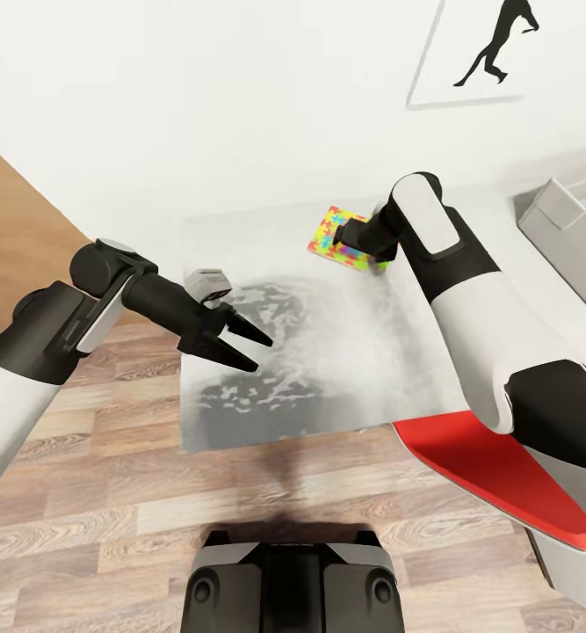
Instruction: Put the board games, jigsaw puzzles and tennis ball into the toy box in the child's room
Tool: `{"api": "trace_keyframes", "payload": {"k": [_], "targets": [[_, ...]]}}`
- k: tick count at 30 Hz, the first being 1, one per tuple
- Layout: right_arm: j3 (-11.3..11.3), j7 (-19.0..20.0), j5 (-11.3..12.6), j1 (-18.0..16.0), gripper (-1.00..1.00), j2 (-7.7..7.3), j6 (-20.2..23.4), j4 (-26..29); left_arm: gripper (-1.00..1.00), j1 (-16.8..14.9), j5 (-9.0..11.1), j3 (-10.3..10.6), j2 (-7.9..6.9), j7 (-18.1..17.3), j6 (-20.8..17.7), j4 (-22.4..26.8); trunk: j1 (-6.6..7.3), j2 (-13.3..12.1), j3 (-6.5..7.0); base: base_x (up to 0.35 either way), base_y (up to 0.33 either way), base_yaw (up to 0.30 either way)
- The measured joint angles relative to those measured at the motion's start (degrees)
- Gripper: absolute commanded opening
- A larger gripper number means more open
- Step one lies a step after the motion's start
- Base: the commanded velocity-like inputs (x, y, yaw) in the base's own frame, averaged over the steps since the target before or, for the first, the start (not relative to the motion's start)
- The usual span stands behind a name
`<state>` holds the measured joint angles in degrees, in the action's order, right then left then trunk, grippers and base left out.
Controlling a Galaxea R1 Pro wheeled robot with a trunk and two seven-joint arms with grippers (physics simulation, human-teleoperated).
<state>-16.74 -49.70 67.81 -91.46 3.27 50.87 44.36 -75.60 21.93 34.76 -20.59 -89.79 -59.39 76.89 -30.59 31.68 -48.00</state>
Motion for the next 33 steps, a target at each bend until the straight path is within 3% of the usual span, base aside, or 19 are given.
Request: {"api": "trace_keyframes", "payload": {"k": [22, 33], "targets": [[0.1, -0.4, 0.0, -1.4, 1.0, -0.11, 0.0, 3.5, 1.0, 0.0, 0.0, 0.0, -0.01, 0.0, 0.0, 0.0, 0.0, 0.0, 0.0, 0.0, -0.006, 0.0], [0.0, -0.5, -0.1, -1.4, 1.0, -0.83, 0.0, 3.5, 1.0, 0.0, 0.0, 0.0, -0.01, 0.0, 0.0, 0.0, 0.0, 0.0, 0.0, 0.0, -0.129, 0.0]]}}
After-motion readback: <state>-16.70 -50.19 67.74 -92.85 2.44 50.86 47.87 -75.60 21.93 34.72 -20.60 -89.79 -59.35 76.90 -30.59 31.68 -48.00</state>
